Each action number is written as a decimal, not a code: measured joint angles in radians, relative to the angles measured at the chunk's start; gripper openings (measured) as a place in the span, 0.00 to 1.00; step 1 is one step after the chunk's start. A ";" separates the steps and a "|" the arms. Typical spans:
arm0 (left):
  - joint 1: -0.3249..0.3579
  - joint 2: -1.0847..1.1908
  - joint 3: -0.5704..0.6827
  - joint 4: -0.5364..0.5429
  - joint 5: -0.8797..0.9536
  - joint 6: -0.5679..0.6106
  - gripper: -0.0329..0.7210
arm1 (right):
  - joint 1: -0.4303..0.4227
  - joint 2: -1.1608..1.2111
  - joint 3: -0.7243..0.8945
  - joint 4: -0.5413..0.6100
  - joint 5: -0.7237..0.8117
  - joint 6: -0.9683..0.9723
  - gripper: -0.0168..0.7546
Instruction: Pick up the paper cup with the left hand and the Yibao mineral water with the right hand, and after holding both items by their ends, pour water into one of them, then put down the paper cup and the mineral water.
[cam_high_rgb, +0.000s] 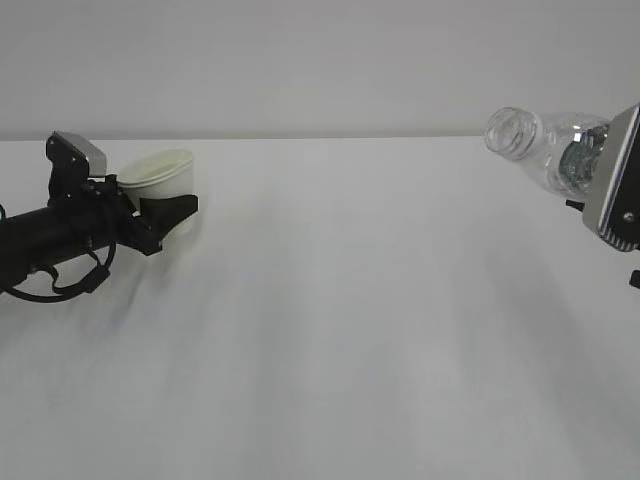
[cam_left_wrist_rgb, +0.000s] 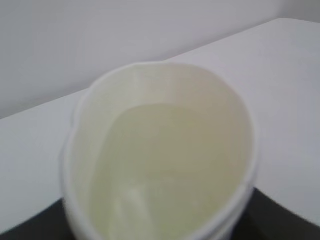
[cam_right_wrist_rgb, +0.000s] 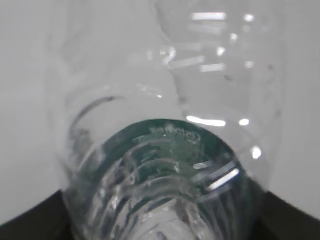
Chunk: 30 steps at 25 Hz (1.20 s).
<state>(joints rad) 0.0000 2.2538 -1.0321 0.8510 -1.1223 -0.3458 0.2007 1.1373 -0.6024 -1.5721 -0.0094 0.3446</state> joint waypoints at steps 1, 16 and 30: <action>0.000 0.000 0.000 -0.005 0.000 0.000 0.58 | 0.000 0.000 0.000 0.000 0.000 0.000 0.63; 0.000 0.068 0.000 -0.067 -0.001 0.071 0.57 | 0.000 0.000 0.000 -0.002 0.000 0.000 0.63; 0.000 0.086 0.000 -0.071 -0.001 0.090 0.60 | 0.000 0.000 0.000 -0.002 -0.002 0.002 0.63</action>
<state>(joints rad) 0.0000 2.3396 -1.0321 0.7800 -1.1237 -0.2561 0.2007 1.1373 -0.6024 -1.5739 -0.0110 0.3465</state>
